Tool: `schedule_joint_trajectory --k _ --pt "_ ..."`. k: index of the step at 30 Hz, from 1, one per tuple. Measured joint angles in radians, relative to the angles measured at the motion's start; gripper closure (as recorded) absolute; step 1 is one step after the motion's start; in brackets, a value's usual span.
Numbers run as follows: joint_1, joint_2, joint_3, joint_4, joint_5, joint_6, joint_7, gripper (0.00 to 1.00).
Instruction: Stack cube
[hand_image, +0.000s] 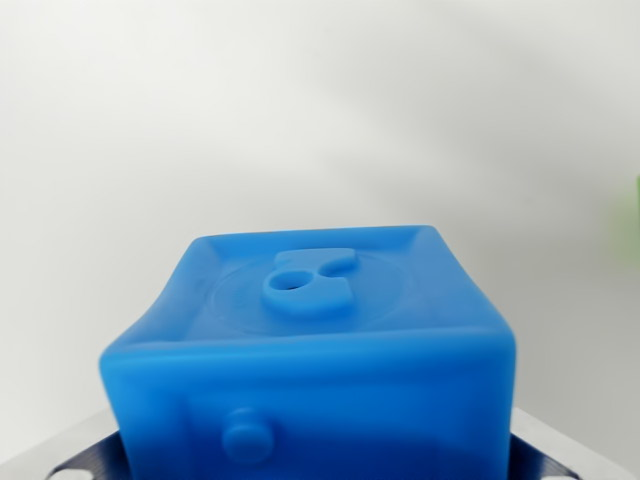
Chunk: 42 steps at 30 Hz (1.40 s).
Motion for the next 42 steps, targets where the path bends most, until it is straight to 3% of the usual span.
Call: schedule_joint_trajectory --k 42 --pt "-0.106 0.094 -0.005 0.187 0.000 -0.093 -0.216 1.00"
